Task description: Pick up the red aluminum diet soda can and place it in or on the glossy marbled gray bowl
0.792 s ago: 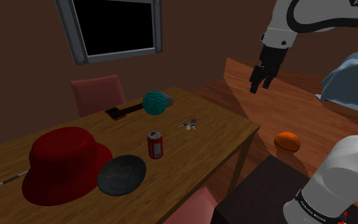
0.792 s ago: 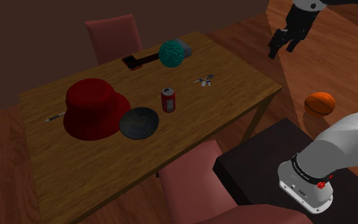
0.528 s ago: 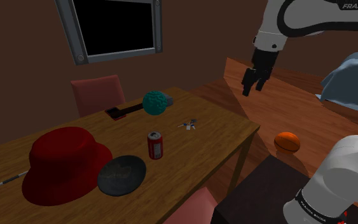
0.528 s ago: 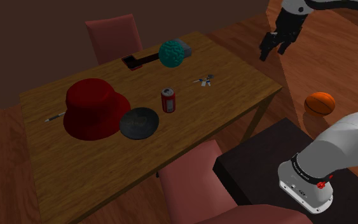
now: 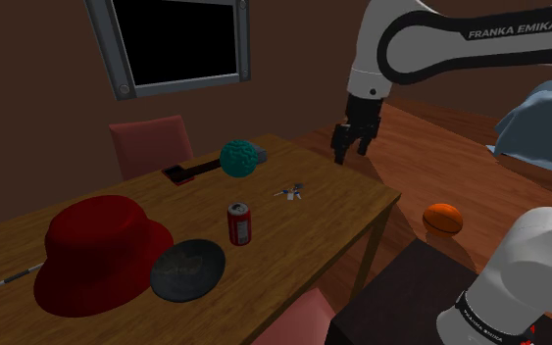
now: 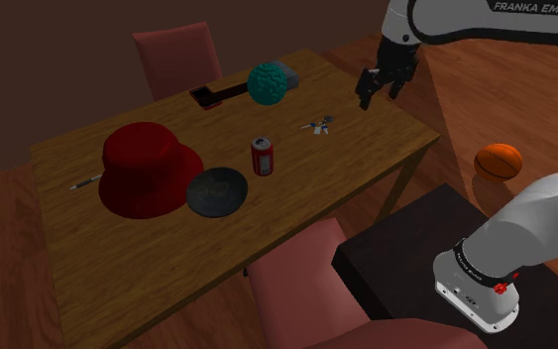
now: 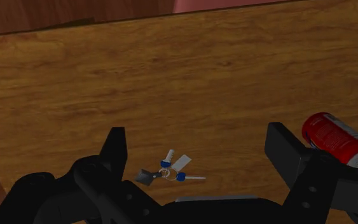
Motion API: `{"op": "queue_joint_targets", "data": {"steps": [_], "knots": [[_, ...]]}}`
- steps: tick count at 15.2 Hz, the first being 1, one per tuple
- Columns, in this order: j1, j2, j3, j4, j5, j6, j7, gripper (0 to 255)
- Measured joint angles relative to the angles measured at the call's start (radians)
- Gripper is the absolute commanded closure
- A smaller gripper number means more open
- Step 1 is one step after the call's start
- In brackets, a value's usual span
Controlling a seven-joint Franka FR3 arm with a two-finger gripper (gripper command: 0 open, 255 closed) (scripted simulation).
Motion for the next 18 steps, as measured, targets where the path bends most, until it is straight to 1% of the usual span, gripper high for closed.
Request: {"op": "queue_joint_targets", "data": {"steps": [5,9,12,16,18], "knots": [[0.021,0.134,0.08,0.06,0.008,0.072,0.09,0],[0.035,0.257,0.142,0.129,-0.006,0.123,0.167,0],[0.05,0.346,0.186,0.187,-0.027,0.148,0.231,0],[0.073,0.491,0.235,0.276,-0.078,0.192,0.319,0],[0.089,0.57,0.255,0.349,-0.112,0.188,0.366,0]]}}
